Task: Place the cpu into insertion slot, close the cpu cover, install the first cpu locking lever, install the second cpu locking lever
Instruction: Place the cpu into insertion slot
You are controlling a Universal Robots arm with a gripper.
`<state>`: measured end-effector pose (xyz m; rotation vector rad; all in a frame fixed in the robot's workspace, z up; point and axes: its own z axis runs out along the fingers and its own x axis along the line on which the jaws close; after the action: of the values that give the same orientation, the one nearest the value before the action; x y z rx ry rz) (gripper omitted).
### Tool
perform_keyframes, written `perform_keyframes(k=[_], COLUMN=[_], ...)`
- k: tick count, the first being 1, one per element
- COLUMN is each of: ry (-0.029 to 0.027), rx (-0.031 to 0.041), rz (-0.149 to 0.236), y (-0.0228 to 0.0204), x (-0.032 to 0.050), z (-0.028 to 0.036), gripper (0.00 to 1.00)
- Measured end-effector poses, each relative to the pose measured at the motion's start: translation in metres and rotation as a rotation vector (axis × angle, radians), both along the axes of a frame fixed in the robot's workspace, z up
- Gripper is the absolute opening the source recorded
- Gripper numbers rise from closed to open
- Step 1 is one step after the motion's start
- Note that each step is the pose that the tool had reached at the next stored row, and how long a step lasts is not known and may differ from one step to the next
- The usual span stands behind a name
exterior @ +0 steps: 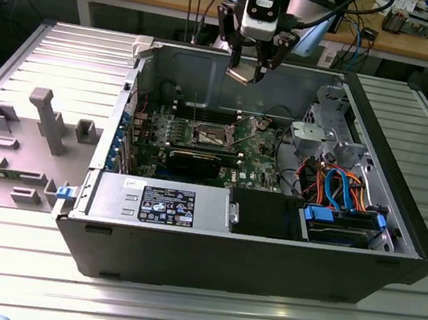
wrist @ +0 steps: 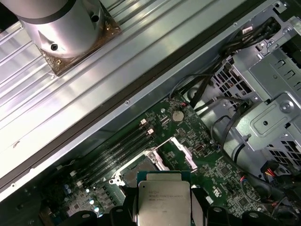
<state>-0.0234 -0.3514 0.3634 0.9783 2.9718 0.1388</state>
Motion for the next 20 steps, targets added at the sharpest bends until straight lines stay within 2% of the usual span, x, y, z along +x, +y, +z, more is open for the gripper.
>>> perform_keyframes(k=[11, 17, 20], ry=[0.0, 0.0, 0.0], rx=[-0.0001, -0.0007, -0.0009], rz=[-0.002, -0.042, -0.049], y=[0.0, 0.0, 0.0], x=[0.0, 0.0, 0.0], z=[0.0, -0.0001, -0.0001], gripper=[0.54, 0.54, 0.54])
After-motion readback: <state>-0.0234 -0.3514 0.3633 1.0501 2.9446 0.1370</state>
